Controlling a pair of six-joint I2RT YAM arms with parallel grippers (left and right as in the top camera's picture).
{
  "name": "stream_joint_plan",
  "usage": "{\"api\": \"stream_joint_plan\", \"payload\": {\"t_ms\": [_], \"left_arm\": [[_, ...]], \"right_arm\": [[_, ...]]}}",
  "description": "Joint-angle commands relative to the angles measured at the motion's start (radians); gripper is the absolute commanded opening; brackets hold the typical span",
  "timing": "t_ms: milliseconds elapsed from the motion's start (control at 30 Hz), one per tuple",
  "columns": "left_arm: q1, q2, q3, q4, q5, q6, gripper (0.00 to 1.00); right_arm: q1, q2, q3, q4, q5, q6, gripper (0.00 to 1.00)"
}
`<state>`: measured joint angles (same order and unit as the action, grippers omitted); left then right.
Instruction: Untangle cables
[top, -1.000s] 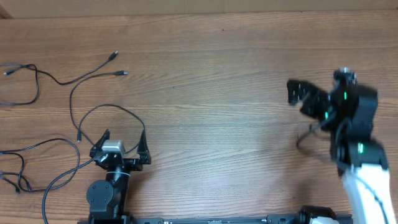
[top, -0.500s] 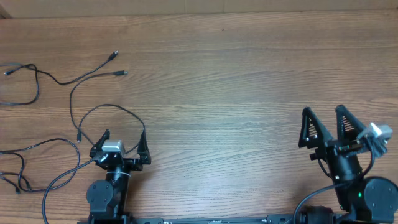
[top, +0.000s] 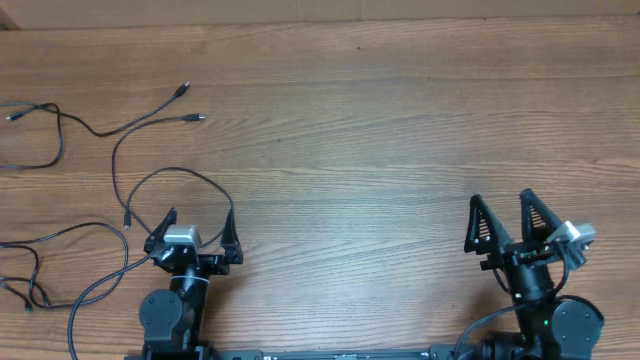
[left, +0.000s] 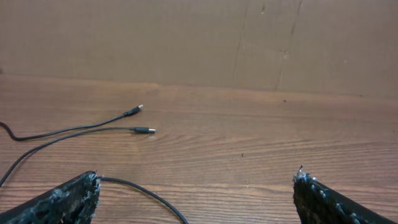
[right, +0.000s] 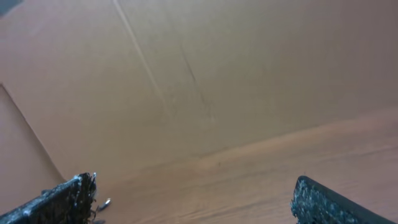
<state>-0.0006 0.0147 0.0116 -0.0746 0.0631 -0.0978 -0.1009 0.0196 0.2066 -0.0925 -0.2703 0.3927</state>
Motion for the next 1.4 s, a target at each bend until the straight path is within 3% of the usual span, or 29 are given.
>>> {"api": "stream_joint_plan", "payload": {"t_ms": [0,367,500,933,1367], "left_arm": [[-0.004,-0.010,-0.007,0.001,0.000,-0.006,0.99],[-0.004,-0.010,-0.007,0.001,0.000,-0.006,1.00],[-0.004,-0.010,-0.007,0.001,0.000,-0.006,1.00],[-0.004,-0.010,-0.007,0.001,0.000,-0.006,1.00],[-0.004,-0.010,-0.007,0.001,0.000,-0.007,1.00]], "right_arm": [[0.016,-0.017,-0.074,0.073,0.008,0.003,1.00],[0.130,-0.017,-0.198,0.101,0.174,-0.005,1.00],[0.130,-0.017,-0.199,0.039,0.200,-0.016,1.00],[0.130,-0.017,-0.199,0.016,0.175,-0.432,1.00],[0.130,-0.017,-0.199,0.016,0.184,-0.454,1.00]]}}
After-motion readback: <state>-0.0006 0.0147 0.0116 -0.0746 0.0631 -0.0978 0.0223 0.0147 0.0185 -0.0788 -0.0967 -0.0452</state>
